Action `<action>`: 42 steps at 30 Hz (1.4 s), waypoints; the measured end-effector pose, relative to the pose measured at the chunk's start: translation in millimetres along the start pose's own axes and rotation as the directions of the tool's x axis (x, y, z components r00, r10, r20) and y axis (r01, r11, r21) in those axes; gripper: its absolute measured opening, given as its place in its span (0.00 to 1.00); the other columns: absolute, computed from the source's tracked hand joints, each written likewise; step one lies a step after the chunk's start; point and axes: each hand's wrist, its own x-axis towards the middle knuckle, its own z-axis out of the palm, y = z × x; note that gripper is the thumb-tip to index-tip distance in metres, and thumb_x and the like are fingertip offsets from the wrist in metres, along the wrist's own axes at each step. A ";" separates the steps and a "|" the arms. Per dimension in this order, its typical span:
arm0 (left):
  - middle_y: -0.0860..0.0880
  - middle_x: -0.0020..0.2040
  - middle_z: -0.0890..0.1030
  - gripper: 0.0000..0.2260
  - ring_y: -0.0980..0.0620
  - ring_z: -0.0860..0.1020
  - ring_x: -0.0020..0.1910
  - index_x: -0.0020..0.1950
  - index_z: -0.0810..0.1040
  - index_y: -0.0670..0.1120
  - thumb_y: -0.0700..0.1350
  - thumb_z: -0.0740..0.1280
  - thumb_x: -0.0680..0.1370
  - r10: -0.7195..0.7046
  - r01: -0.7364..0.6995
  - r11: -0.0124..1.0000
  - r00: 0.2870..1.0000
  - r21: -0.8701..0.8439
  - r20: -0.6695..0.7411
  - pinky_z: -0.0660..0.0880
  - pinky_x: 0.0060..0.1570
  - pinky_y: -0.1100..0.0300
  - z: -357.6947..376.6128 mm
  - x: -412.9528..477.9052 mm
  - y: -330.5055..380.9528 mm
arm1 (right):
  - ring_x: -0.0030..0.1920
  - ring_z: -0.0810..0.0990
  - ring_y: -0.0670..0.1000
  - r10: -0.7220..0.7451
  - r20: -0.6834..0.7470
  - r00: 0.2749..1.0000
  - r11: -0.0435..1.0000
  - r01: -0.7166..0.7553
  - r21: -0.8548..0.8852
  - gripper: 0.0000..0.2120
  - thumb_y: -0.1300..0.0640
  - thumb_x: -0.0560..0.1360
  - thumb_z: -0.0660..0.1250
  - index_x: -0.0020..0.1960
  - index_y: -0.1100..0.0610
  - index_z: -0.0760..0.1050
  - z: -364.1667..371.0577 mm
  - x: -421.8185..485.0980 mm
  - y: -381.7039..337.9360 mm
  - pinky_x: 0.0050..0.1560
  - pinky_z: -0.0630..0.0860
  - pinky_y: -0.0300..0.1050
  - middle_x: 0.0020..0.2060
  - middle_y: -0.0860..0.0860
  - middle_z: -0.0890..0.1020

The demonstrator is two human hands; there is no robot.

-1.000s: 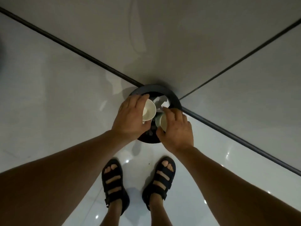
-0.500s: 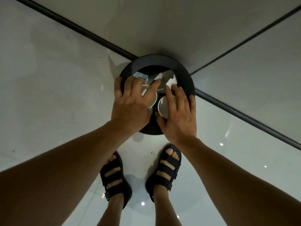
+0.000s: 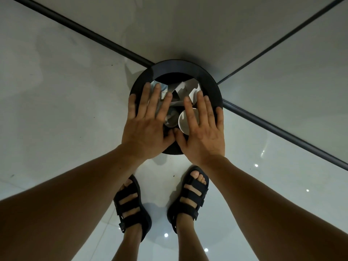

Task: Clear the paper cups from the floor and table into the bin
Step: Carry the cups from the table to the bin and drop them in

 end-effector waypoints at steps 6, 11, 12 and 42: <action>0.42 0.78 0.53 0.37 0.42 0.49 0.77 0.78 0.53 0.46 0.67 0.53 0.75 0.008 -0.008 0.999 1.000 -0.034 -0.002 0.51 0.73 0.40 -0.9 -4.4 -4.0 | 0.79 0.46 0.57 -0.003 -0.009 1.000 1.000 0.003 0.019 0.36 0.35 0.79 0.51 0.80 0.50 0.49 0.8 0.2 1.3 0.76 0.42 0.55 0.79 0.56 0.50; 0.41 0.78 0.55 0.36 0.42 0.51 0.77 0.77 0.55 0.45 0.67 0.48 0.76 0.007 -0.007 0.992 1.000 -0.123 -0.002 0.53 0.73 0.42 -5.0 -15.4 -9.7 | 0.79 0.44 0.58 -0.012 -0.002 1.000 0.998 0.012 0.057 0.38 0.34 0.77 0.55 0.80 0.49 0.48 0.4 -3.4 5.5 0.76 0.41 0.55 0.79 0.56 0.50; 0.41 0.78 0.55 0.36 0.42 0.51 0.77 0.77 0.55 0.45 0.66 0.48 0.77 0.002 -0.002 0.991 1.000 -0.135 0.002 0.53 0.72 0.42 -7.7 -18.4 -11.4 | 0.79 0.44 0.57 -0.015 0.003 1.000 0.997 0.014 0.079 0.38 0.34 0.77 0.56 0.80 0.49 0.48 -1.6 -5.4 6.1 0.76 0.41 0.56 0.79 0.55 0.50; 0.50 0.79 0.48 0.33 0.46 0.42 0.77 0.77 0.50 0.53 0.67 0.48 0.76 0.499 -0.498 0.865 0.849 -0.050 0.176 0.46 0.71 0.40 -484.2 -156.2 93.5 | 0.79 0.42 0.52 0.685 0.238 0.688 0.587 -0.715 0.380 0.36 0.32 0.78 0.51 0.80 0.46 0.47 -458.9 -317.3 -61.5 0.76 0.49 0.55 0.80 0.49 0.48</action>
